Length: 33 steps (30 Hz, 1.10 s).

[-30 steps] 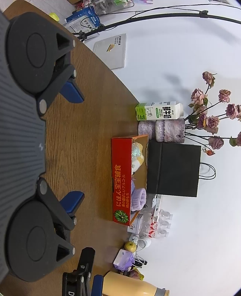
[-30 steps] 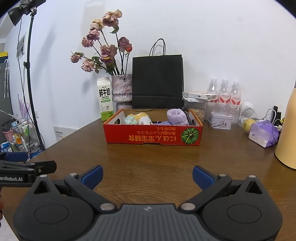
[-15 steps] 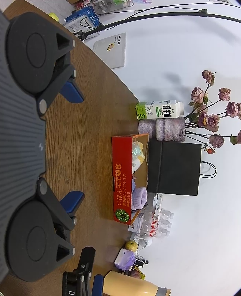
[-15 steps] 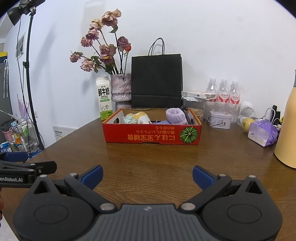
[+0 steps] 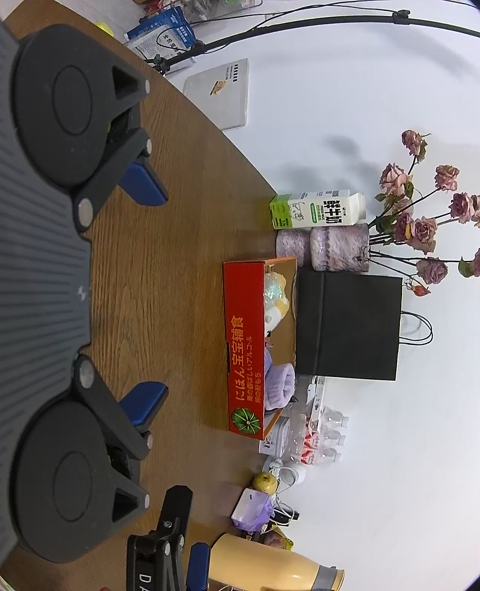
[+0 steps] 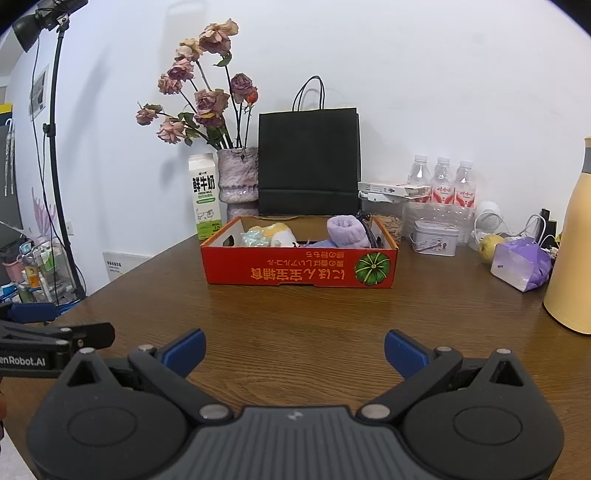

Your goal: Organize objects

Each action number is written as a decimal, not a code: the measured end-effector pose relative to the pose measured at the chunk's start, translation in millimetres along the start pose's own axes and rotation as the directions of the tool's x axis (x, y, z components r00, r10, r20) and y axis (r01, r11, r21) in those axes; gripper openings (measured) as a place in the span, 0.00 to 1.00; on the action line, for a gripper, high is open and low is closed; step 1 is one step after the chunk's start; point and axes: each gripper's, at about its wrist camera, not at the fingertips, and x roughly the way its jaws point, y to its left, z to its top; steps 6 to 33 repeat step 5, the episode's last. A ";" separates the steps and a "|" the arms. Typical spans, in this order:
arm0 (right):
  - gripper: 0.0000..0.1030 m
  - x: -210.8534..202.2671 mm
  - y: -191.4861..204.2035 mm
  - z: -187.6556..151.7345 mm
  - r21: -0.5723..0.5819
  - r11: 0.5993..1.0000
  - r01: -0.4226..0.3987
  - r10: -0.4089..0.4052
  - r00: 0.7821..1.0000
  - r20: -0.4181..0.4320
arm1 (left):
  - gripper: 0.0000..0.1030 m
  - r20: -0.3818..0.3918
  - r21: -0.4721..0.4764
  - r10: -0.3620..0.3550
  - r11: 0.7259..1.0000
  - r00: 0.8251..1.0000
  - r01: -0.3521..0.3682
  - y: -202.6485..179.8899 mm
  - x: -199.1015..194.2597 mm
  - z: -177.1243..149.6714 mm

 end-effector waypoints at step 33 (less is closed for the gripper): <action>1.00 -1.2 -5.1 -0.9 -0.001 1.000 0.004 -0.004 1.000 -0.002 | 1.00 -0.011 -0.001 -0.006 1.000 1.000 0.006 -2.1 1.4 -2.1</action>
